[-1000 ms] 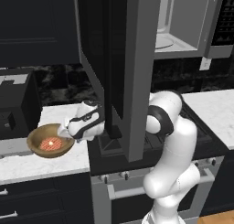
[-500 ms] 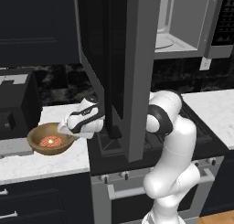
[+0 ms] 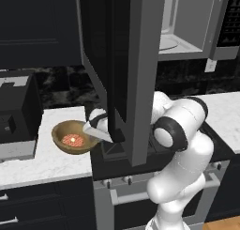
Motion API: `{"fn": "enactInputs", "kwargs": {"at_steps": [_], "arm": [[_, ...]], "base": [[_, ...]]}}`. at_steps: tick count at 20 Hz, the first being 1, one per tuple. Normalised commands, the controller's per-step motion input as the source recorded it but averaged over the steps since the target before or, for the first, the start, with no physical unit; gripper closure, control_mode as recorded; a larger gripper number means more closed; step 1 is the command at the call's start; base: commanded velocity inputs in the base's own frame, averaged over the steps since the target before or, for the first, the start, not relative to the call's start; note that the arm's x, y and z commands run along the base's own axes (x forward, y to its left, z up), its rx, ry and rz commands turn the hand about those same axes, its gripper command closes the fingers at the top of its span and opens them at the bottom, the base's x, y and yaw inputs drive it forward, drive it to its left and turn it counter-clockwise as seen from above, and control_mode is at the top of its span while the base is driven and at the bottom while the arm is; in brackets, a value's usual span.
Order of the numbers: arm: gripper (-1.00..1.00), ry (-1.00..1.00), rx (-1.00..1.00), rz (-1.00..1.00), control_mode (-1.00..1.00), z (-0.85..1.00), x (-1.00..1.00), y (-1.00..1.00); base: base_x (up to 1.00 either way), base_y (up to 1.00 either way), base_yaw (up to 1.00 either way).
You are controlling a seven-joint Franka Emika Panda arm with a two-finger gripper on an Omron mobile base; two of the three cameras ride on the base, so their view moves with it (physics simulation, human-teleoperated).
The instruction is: Open the microwave, place the bowl with waffle inside the microwave, then close the microwave door and turn it on.
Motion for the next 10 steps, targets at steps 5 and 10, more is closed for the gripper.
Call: {"fn": "enactInputs", "kwargs": {"at_steps": [5, 10], "arm": [[1.0, -0.11, 0.0, -0.03, -1.0, 0.66, 0.0, -0.97], [1.0, -0.15, -0.08, 0.0, -1.0, 0.74, -0.05, -0.96]], "base": [[0.0, 0.0, 0.0], [0.0, 0.0, 0.0]]}}
